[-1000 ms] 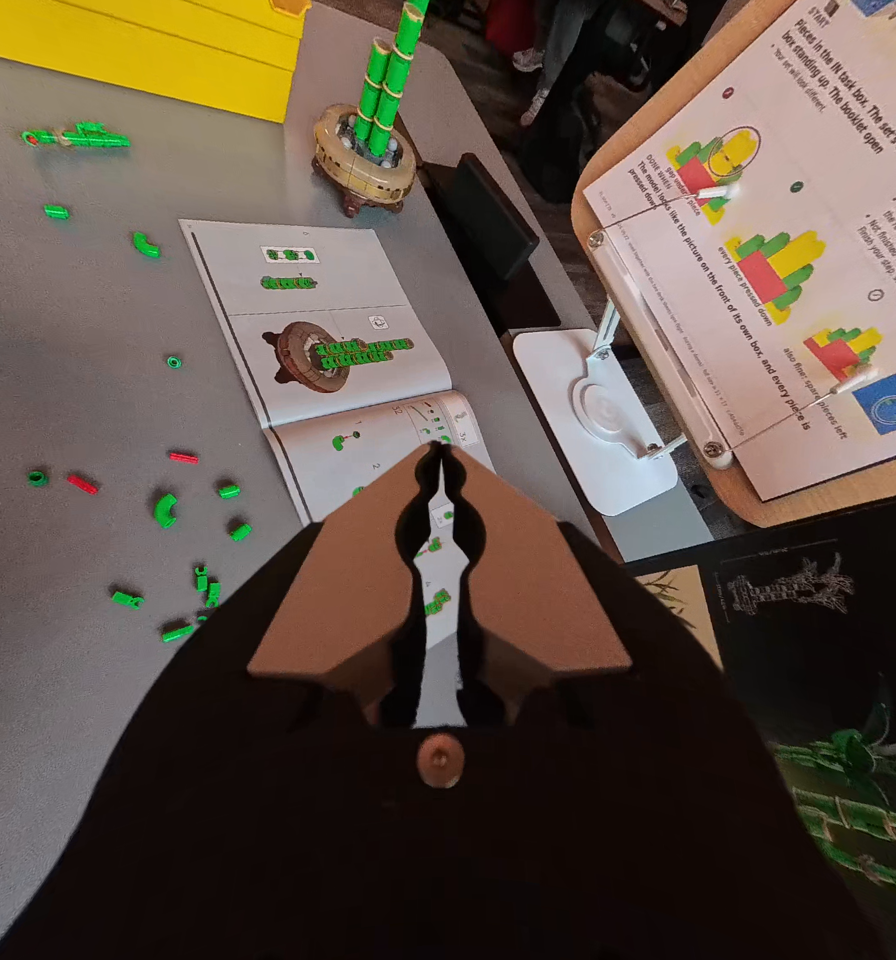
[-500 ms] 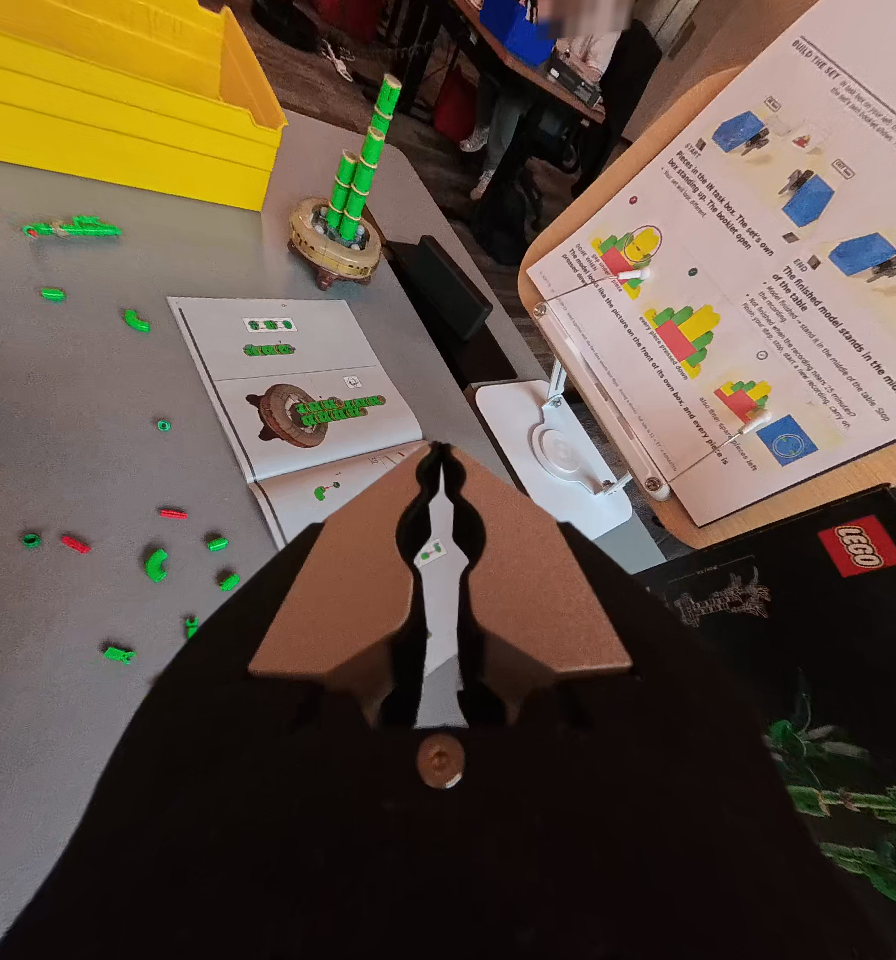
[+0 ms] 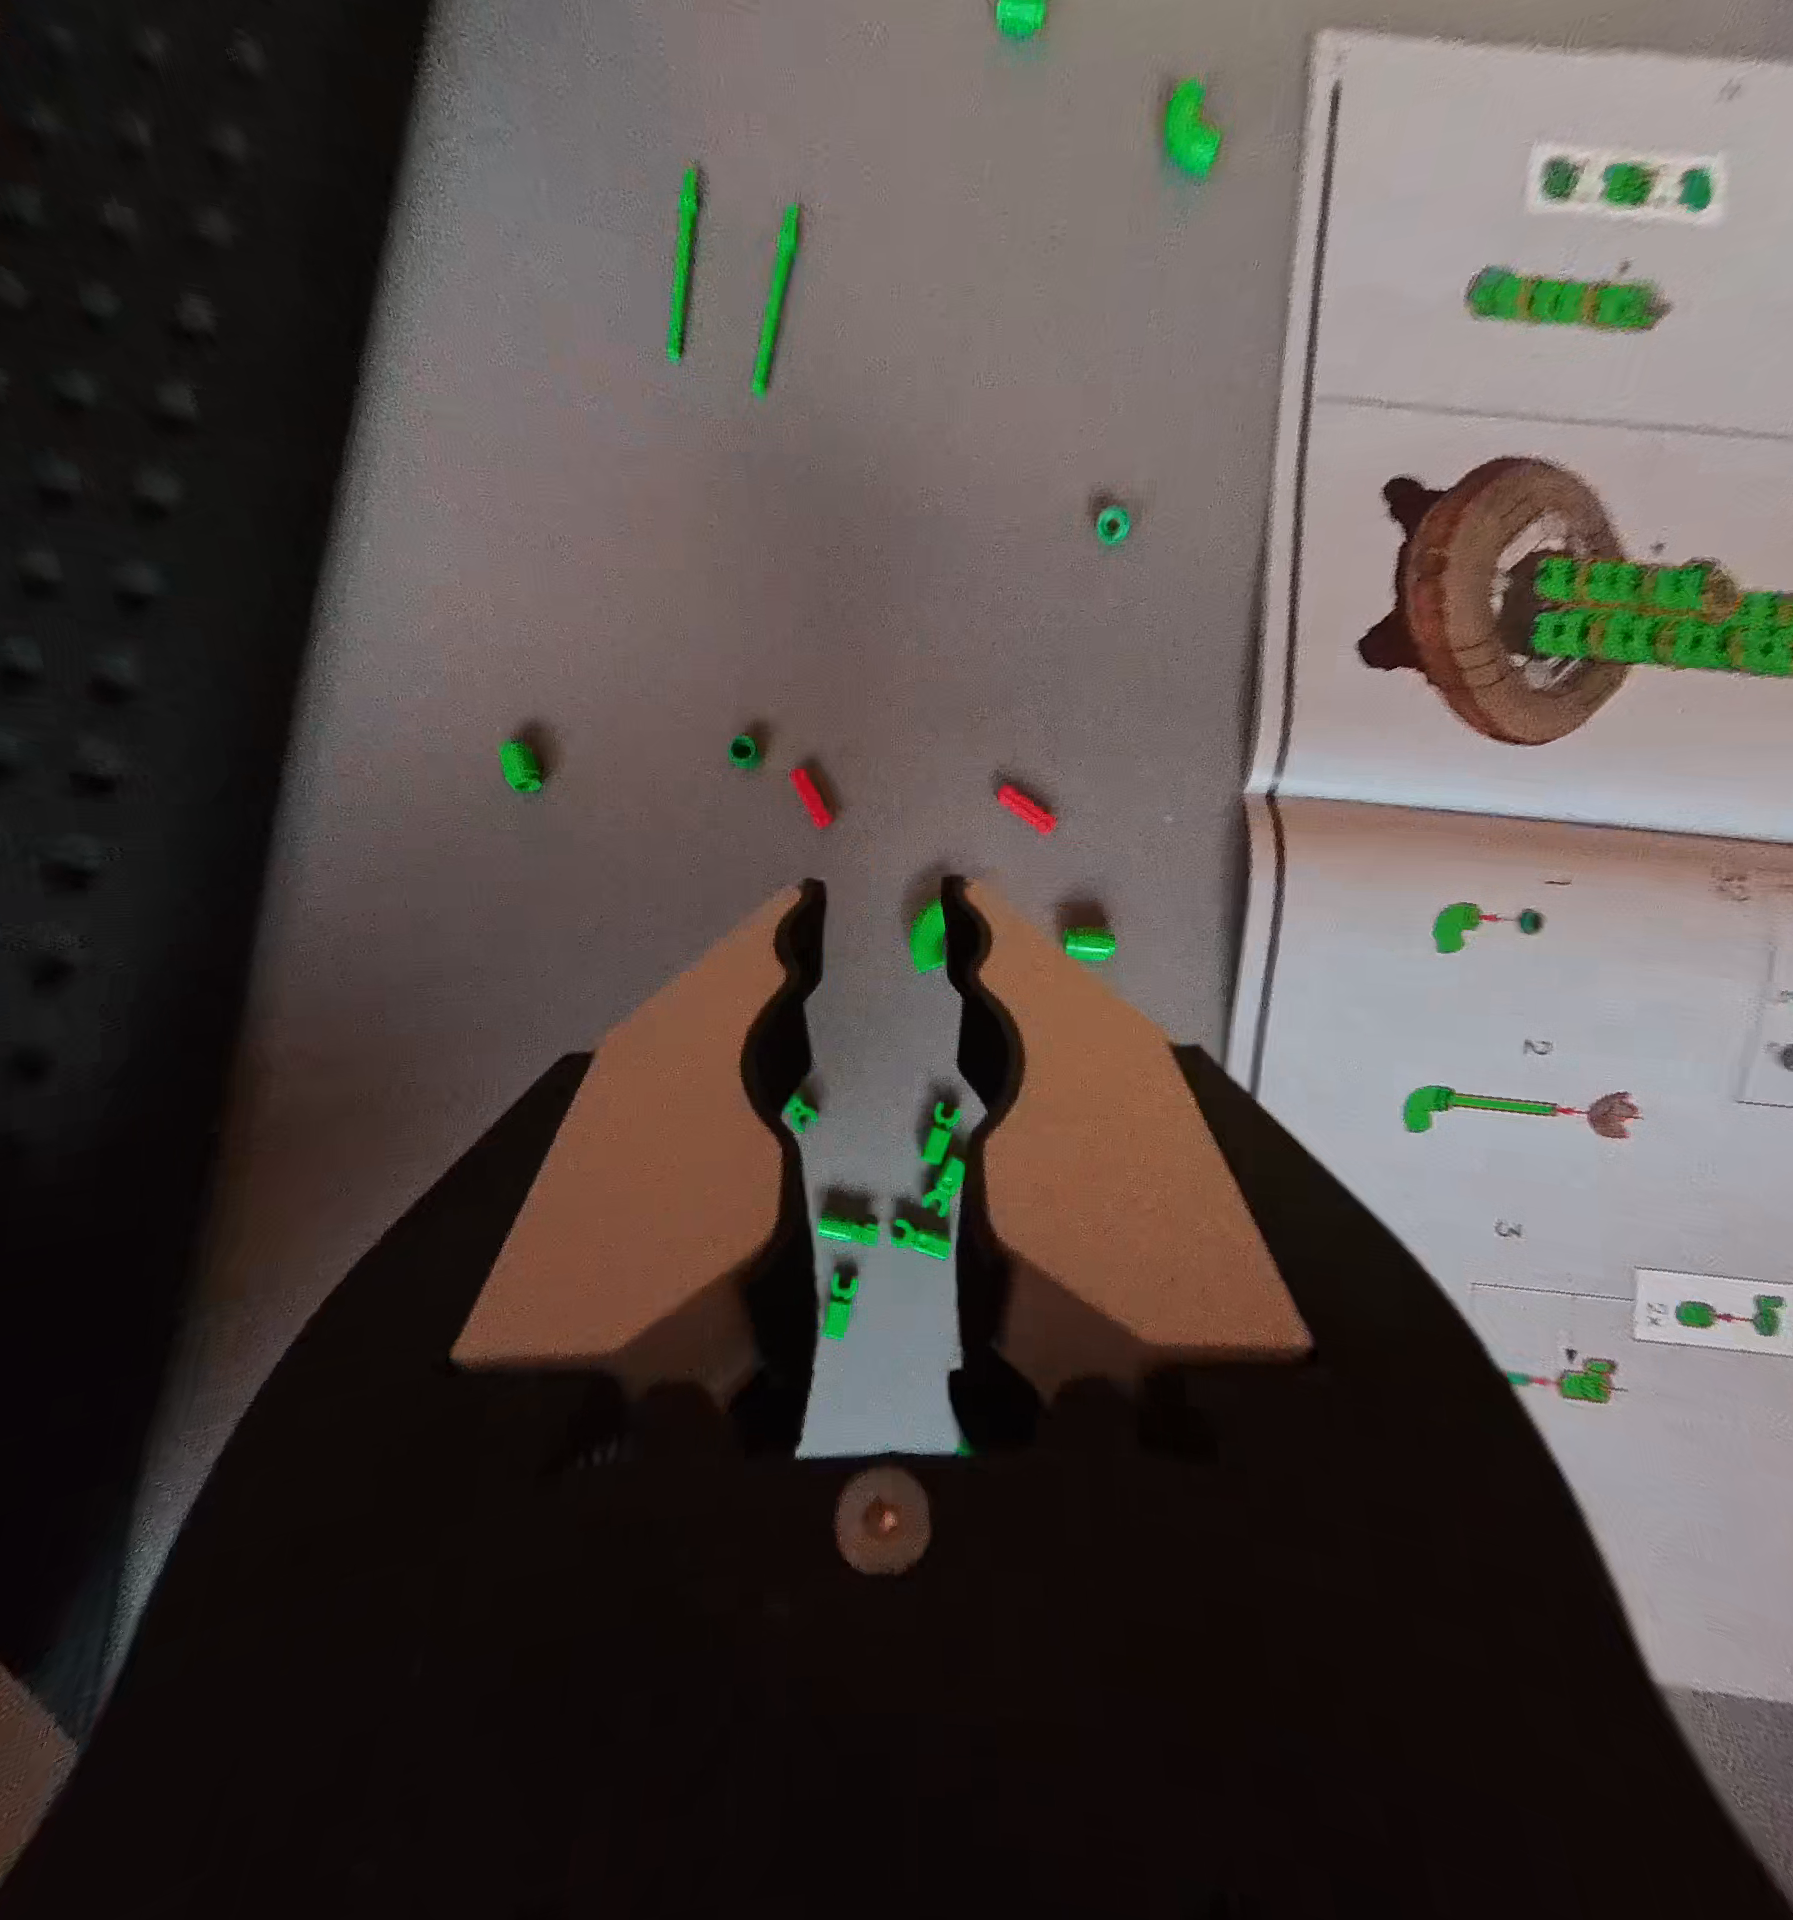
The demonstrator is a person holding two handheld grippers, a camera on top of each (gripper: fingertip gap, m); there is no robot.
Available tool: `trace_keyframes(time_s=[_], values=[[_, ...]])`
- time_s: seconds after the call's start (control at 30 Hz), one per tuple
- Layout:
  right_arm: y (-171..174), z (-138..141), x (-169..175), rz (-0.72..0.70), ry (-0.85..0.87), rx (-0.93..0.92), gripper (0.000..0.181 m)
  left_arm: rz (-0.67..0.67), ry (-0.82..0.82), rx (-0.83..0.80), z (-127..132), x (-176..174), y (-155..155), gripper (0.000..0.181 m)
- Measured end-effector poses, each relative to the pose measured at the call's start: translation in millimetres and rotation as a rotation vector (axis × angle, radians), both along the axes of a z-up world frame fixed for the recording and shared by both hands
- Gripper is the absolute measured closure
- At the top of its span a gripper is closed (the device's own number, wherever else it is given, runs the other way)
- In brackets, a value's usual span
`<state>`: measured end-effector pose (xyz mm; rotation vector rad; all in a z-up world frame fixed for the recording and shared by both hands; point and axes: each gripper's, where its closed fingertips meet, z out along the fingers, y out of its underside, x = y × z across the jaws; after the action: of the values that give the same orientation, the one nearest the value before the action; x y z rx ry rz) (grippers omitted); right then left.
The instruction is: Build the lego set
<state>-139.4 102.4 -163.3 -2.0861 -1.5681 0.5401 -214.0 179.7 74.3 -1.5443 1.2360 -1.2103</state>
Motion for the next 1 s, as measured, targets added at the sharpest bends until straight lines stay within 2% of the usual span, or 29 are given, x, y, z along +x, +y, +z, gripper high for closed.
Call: trace_keyframes(time_s=[0.1, 0.3, 0.47, 0.57, 0.63, 0.7, 0.77, 0.83, 0.9, 1.0], values=[[1, -26, 5, -0.001, -0.065, -0.034, 0.158, 0.000, 0.002, -0.053, -1, -1, 1, 0.154], [5, -40, 14, -0.014, -0.093, -0.035, 0.169, -0.014, 0.000, -0.093, -1, -2, 0, 0.154], [11, -34, 15, -0.015, -0.058, 0.001, 0.176, -0.016, -0.003, -0.099, -2, -1, 1, 0.154], [32, 11, 12, -0.068, 0.039, 0.206, 0.176, -0.030, -0.027, -0.137, -5, 6, 3, 0.152], [57, 71, 12, -0.163, 0.124, 0.509, 0.176, -0.059, -0.045, -0.200, -10, 17, 3, 0.145], [67, 136, 14, -0.269, 0.245, 0.797, 0.176, -0.119, -0.048, -0.277, -18, 31, -4, 0.141], [61, 176, 14, -0.323, 0.323, 0.963, 0.176, -0.177, -0.064, -0.291, -21, 48, -14, 0.147], [59, 194, 17, -0.370, 0.306, 1.099, 0.177, -0.173, -0.065, -0.222, -26, 61, -22, 0.146], [56, 201, 14, -0.369, 0.269, 1.180, 0.177, -0.150, -0.061, -0.167, -30, 68, -25, 0.145], [54, 205, 9, -0.361, 0.251, 1.219, 0.178, -0.161, -0.179, -0.207, -18, 72, -28, 0.150]])
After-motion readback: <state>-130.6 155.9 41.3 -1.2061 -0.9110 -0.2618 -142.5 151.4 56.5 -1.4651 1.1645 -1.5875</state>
